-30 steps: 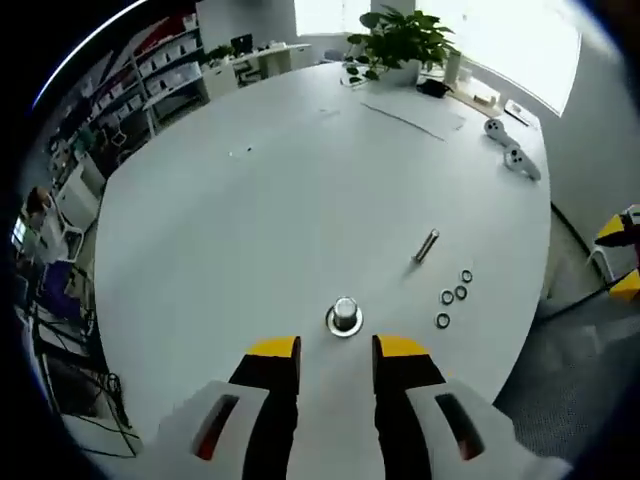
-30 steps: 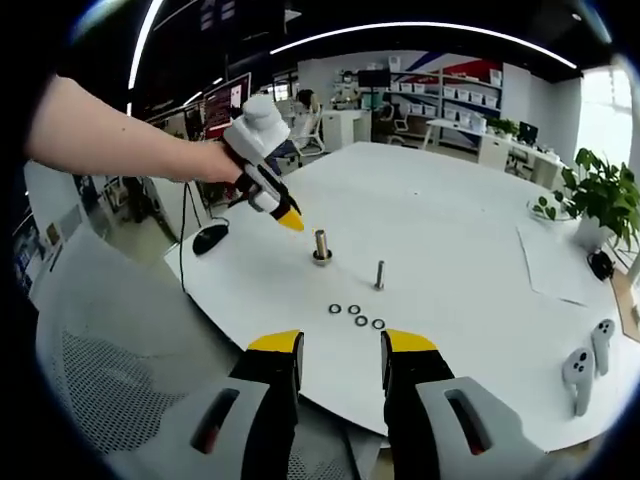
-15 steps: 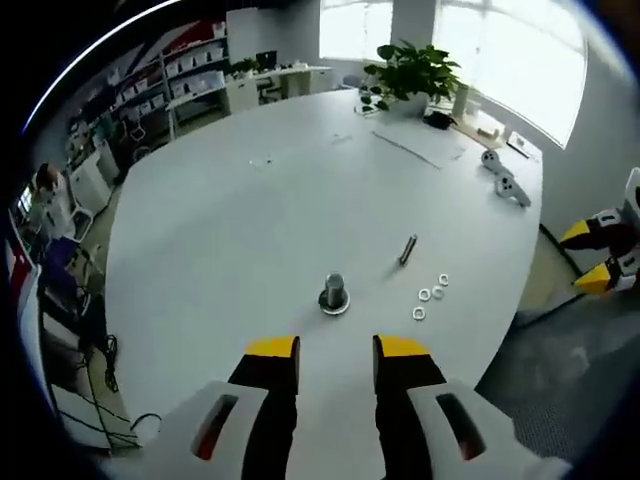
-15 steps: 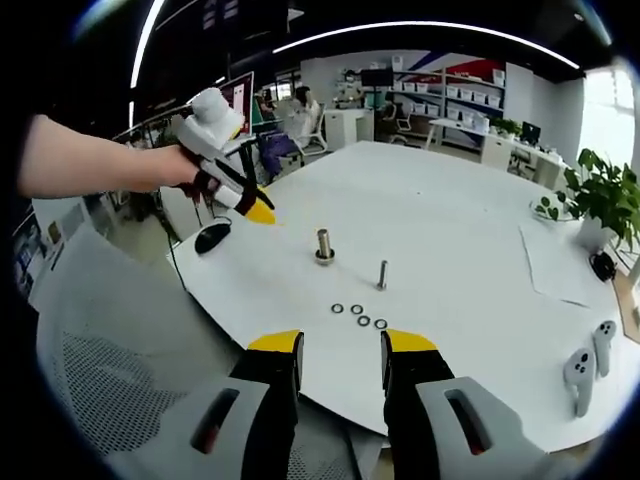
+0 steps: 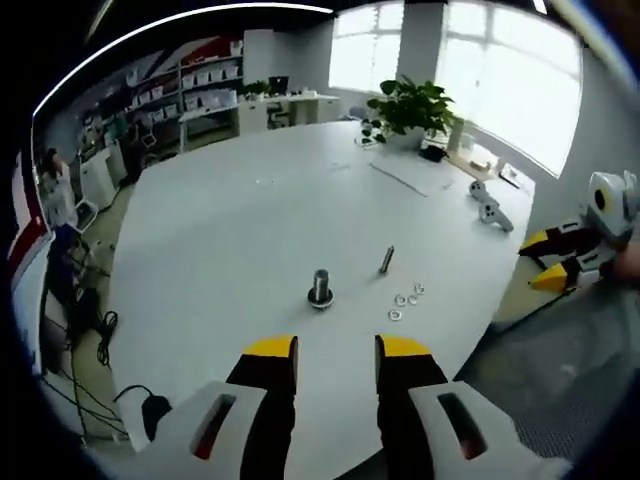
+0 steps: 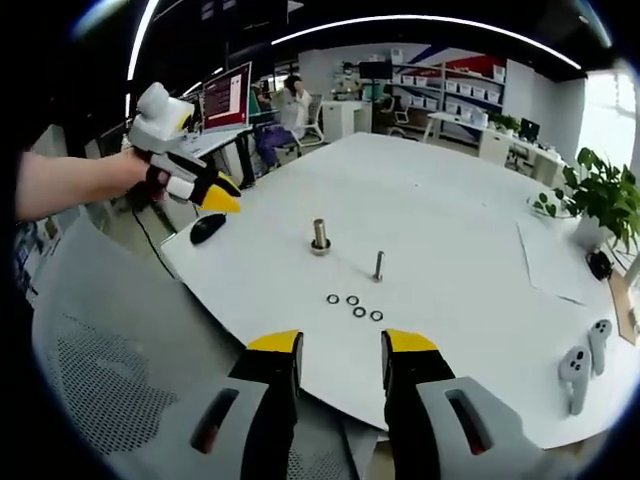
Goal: Place the washer onto the threaded stud by aligning its center hole with the stud, sliding it down to the base, and recovering from edge contact or off-axis alignment until the washer reaches the visible bottom stop.
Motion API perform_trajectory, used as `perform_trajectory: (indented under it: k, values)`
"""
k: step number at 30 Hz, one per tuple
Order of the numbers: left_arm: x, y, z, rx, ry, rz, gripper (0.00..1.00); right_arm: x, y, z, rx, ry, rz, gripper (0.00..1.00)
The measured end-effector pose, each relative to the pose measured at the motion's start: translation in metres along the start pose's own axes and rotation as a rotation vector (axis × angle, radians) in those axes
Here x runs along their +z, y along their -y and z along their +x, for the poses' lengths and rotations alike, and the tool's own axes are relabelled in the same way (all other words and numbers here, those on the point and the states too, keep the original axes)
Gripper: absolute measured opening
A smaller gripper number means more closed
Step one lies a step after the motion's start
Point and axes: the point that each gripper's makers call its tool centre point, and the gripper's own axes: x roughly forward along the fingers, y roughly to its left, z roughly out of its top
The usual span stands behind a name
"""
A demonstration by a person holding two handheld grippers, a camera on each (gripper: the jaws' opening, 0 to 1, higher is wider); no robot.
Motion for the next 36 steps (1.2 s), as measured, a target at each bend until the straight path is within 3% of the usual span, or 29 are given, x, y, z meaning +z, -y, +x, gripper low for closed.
perform_trajectory:
  k: [4, 7, 10, 22, 25, 29, 36]
  values:
    - [-0.007, 0.001, -0.017, 0.004, 0.007, 0.016, 0.29, -0.002, 0.002, 0.0, -0.011, -0.009, 0.002, 0.35]
    - [-0.001, 0.002, -0.033, -0.006, 0.065, -0.047, 0.32, -0.003, 0.002, -0.001, -0.02, -0.017, 0.0, 0.35]
    - [-0.005, -0.001, -0.043, 0.0, 0.078, -0.045, 0.32, -0.004, 0.005, -0.001, -0.035, -0.022, 0.004, 0.35]
    - [-0.017, 0.004, -0.065, -0.02, 0.108, -0.046, 0.32, -0.007, 0.011, -0.003, -0.072, -0.034, 0.016, 0.36]
    - [-0.018, 0.002, -0.071, -0.003, 0.113, -0.01, 0.32, -0.008, 0.012, -0.002, -0.08, -0.048, 0.007, 0.36]
    - [-0.015, -0.004, -0.079, -0.013, 0.151, -0.061, 0.32, -0.01, 0.015, -0.003, -0.095, -0.053, 0.007, 0.36]
    - [-0.017, 0.011, -0.078, -0.042, 0.151, -0.051, 0.32, -0.009, 0.022, -0.005, -0.131, -0.049, 0.002, 0.36]
